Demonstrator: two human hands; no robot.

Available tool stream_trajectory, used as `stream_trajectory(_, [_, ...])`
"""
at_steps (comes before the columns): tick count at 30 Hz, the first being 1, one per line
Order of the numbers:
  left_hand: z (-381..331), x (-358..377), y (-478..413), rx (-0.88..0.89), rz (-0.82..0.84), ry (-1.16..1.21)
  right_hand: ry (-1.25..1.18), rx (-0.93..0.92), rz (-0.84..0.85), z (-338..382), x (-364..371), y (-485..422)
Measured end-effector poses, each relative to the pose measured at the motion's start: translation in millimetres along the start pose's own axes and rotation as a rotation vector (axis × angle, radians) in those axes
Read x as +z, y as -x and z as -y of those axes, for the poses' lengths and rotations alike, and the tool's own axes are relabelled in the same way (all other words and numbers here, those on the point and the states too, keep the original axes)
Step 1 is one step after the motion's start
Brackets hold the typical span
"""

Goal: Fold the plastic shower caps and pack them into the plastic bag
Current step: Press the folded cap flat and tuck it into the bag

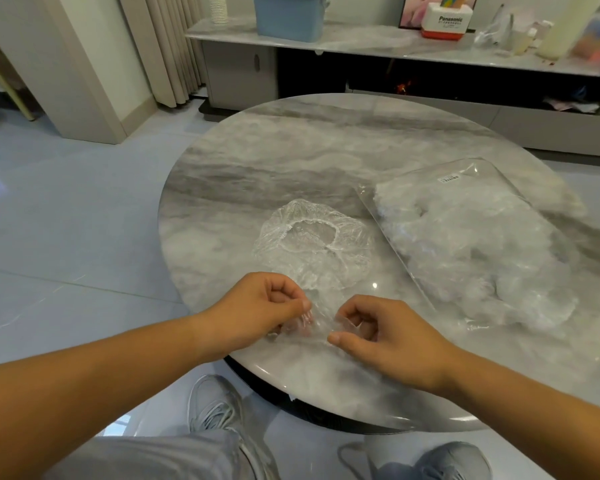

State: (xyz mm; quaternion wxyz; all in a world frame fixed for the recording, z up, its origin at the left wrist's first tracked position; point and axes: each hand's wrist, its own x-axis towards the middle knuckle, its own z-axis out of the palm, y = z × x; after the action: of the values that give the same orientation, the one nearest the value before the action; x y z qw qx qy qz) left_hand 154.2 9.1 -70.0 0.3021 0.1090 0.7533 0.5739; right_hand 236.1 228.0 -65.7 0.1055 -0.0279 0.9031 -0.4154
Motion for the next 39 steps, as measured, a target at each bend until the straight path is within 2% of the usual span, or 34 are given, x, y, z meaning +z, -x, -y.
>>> stream_trajectory(3, [-1, 0, -4, -0.065, 0.001, -0.007, -0.037, 0.086, -0.015, -1, 3, -3])
stream_trajectory(6, [-2, 2, -6, -0.043, -0.01, -0.063, 0.018, 0.153, -0.026, 0, 4, -5])
stream_trajectory(9, [-1, 1, -4, 0.062, -0.052, -0.347, 0.199, 0.169, -0.04, 1, 6, -6])
stream_trajectory(12, [0, -1, -4, 0.113, -0.098, -0.717, 0.263, 0.196, -0.06, 2, 6, -5])
stream_trajectory(15, [-4, -1, -6, 0.092, -0.127, -0.858, 0.326, 0.214, -0.084, 3, 3, -6])
stream_trajectory(19, [-7, -1, -14, 0.039, -0.082, -0.785, 0.315, 0.194, -0.162, 8, -4, -6])
stream_trajectory(21, [-8, 1, -17, 0.023, -0.04, -0.732, 0.167, 0.151, -0.268, 13, -8, -8])
stream_trajectory(23, [-7, 3, -18, 0.017, 0.012, -0.685, -0.09, 0.167, -0.302, 20, -14, -12])
stream_trajectory(26, [-3, 5, -19, 0.025, 0.085, -0.63, -0.569, 0.333, -0.122, 26, -18, -17])
stream_trajectory(28, [-1, 5, -18, 0.044, 0.125, -0.61, -0.744, 0.437, -0.041, 26, -19, -18])
stream_trajectory(32, [-1, 4, -14, 0.082, 0.196, -0.577, -0.695, 0.475, 0.004, 17, -22, -19])
stream_trajectory(37, [-2, 1, -19, 0.043, 0.192, -0.47, -0.645, 0.354, -0.062, 14, -18, -10])
stream_trajectory(39, [-2, -2, -21, 0.001, 0.196, -0.417, -0.514, 0.253, -0.088, 13, -13, -1])
